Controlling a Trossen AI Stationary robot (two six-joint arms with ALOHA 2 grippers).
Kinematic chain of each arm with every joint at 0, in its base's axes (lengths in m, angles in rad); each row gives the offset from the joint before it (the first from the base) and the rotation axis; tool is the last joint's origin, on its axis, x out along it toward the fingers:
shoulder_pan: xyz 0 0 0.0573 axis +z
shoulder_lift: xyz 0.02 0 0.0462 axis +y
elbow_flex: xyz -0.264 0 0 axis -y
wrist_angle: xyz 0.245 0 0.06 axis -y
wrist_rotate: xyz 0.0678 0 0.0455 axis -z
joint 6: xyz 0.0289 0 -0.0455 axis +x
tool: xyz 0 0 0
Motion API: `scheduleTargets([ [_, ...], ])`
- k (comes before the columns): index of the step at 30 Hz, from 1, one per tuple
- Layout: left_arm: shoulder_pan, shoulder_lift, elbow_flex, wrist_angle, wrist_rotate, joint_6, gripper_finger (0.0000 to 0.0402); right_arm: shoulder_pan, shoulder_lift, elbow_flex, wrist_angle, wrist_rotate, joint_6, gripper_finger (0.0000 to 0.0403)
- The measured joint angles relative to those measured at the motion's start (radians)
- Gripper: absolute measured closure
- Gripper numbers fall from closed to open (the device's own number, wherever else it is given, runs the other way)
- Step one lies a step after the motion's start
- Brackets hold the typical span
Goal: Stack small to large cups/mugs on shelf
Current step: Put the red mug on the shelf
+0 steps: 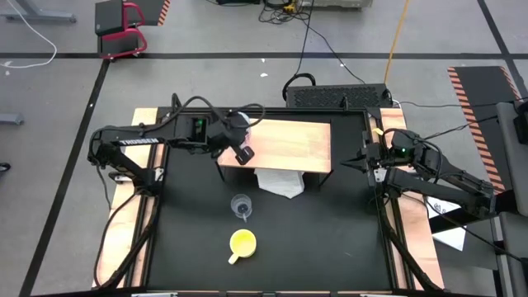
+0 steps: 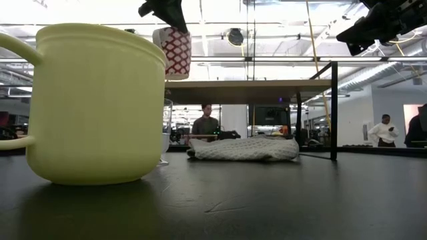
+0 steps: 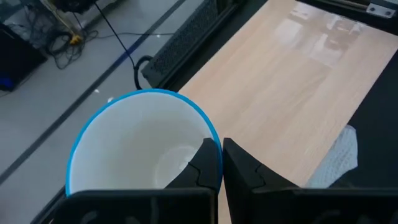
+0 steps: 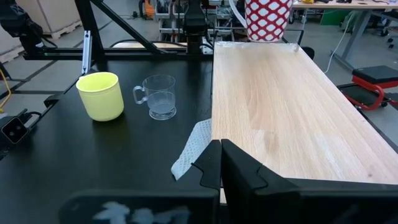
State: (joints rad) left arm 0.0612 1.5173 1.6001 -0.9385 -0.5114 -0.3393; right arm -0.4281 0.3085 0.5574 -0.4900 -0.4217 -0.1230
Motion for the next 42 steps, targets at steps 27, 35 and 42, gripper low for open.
scheduleTargets([
  [27,-0.025,0.055,0.000,-0.035,0.011,-0.032,0.0396,0.000,0.000,0.000,0.000,0.000,0.000,0.0403],
  [35,-0.025,0.055,0.000,-0.038,0.014,-0.063,0.0396,0.000,0.000,0.000,0.000,0.000,0.000,0.0403],
  [42,-0.025,0.055,0.000,-0.038,0.042,-0.074,0.0396,0.000,0.000,0.000,0.000,0.000,0.000,0.0403],
])
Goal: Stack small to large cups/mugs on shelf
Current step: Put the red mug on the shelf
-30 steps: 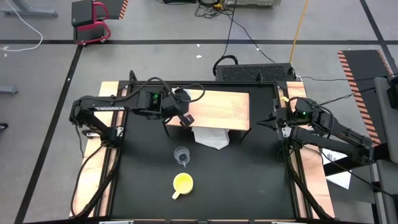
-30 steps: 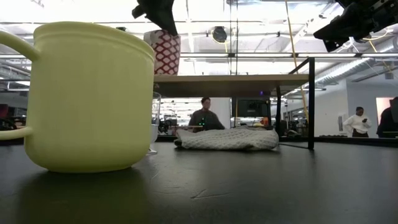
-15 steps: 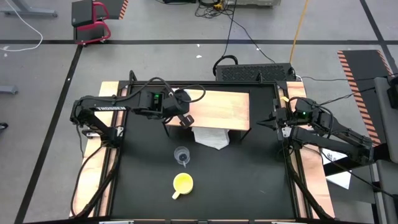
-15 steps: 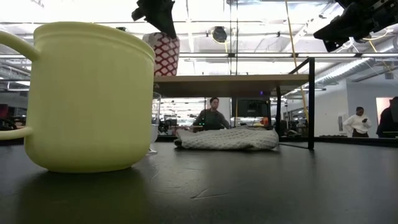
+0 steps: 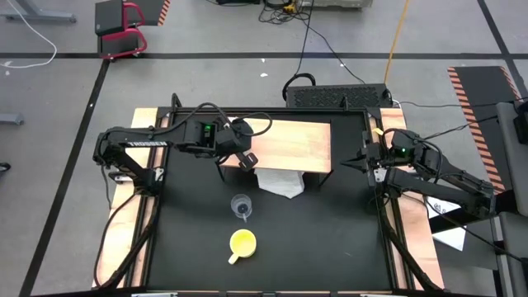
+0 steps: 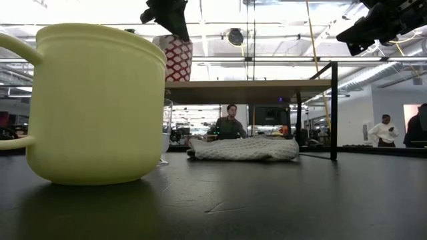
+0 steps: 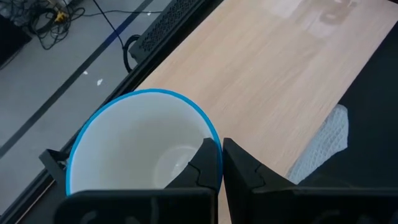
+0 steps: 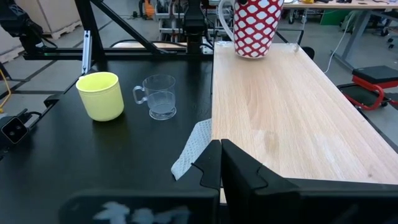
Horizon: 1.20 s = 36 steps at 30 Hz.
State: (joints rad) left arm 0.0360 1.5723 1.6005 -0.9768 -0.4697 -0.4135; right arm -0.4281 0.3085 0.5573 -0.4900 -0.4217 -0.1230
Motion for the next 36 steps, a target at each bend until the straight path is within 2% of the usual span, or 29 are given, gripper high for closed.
scheduleTargets([
  [8,0.000,0.000,0.000,0.000,0.027,-0.012,0.0396,0.000,0.000,0.000,0.000,0.000,0.000,0.0403],
  [36,-0.012,0.026,0.000,-0.016,0.003,-0.026,0.0396,0.000,0.000,0.000,0.000,0.000,0.000,0.0403],
])
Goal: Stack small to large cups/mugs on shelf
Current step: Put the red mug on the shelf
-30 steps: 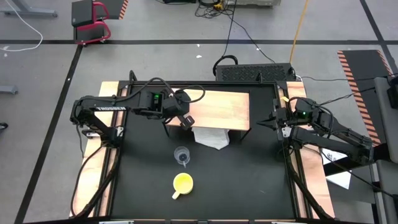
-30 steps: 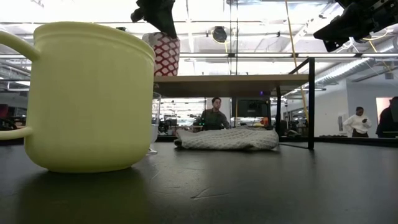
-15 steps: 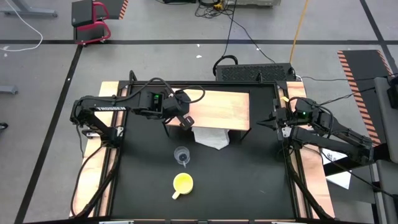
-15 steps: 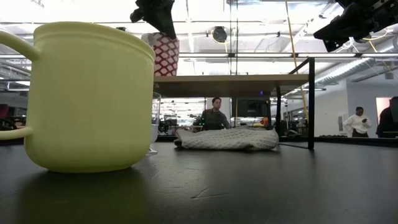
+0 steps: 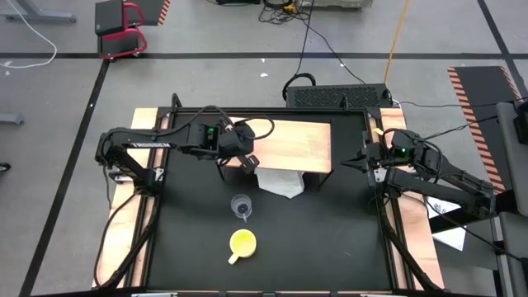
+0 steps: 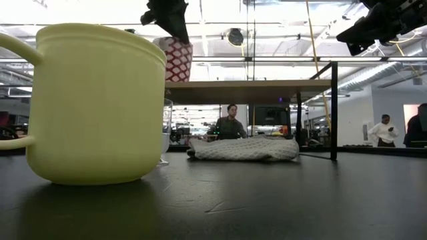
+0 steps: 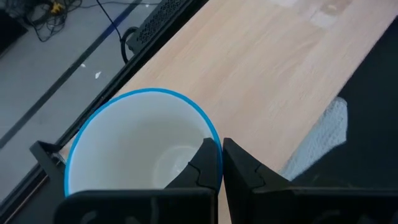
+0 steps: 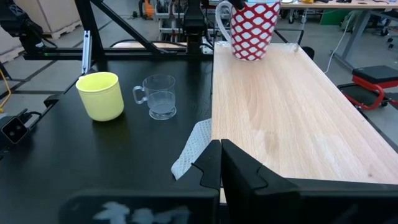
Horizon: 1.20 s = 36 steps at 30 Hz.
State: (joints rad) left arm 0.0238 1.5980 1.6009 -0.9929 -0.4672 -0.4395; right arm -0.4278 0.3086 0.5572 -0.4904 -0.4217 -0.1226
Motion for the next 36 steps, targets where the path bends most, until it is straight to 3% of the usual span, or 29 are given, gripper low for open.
scheduleTargets([
  [36,-0.006,0.010,-0.001,0.000,0.053,0.052,0.0360,0.000,0.000,0.000,0.000,0.000,0.004,0.0403],
])
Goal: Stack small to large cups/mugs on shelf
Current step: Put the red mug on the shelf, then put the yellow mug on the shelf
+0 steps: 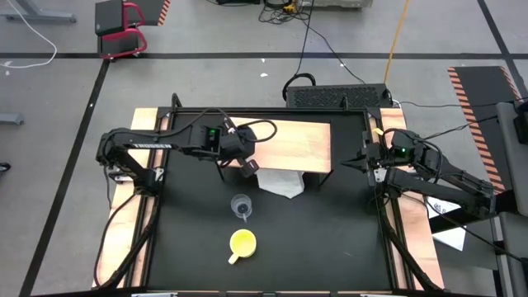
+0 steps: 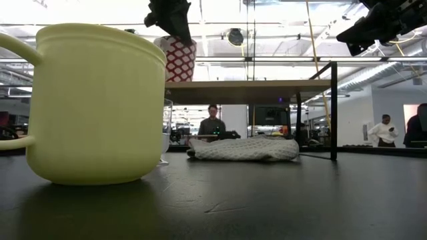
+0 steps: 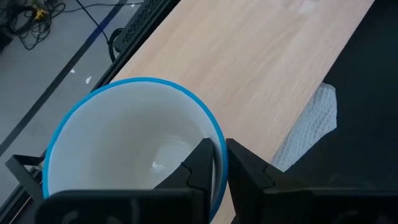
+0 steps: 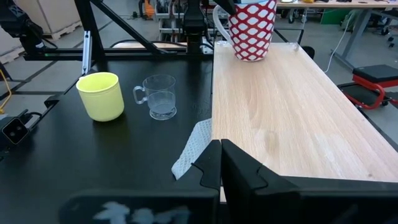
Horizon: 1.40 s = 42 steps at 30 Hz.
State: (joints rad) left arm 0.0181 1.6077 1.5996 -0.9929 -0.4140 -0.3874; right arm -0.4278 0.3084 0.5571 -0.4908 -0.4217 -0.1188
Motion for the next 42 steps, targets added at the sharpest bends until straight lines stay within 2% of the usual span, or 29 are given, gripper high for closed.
scheduleTargets([
  [21,0.005,-0.037,0.009,0.026,-0.005,0.050,0.0360,0.000,0.000,0.000,-0.003,0.000,0.000,0.0403],
  [27,0.006,-0.048,0.102,0.001,-0.007,0.092,0.0360,0.000,0.000,0.000,-0.003,0.000,0.000,0.0403],
  [31,-0.001,-0.058,0.179,-0.054,-0.075,0.108,0.0361,0.000,0.000,0.000,-0.004,0.000,0.000,0.0403],
  [34,-0.001,-0.068,0.227,-0.090,-0.095,0.144,0.0383,0.000,0.000,0.000,-0.004,0.000,0.000,0.0403],
  [36,-0.004,-0.073,0.238,-0.112,-0.103,0.160,0.0396,0.000,0.000,0.000,-0.004,0.000,0.000,0.0403],
  [42,-0.021,-0.103,0.248,-0.103,-0.147,0.204,0.0400,0.000,0.000,0.000,-0.003,0.000,0.000,0.0403],
])
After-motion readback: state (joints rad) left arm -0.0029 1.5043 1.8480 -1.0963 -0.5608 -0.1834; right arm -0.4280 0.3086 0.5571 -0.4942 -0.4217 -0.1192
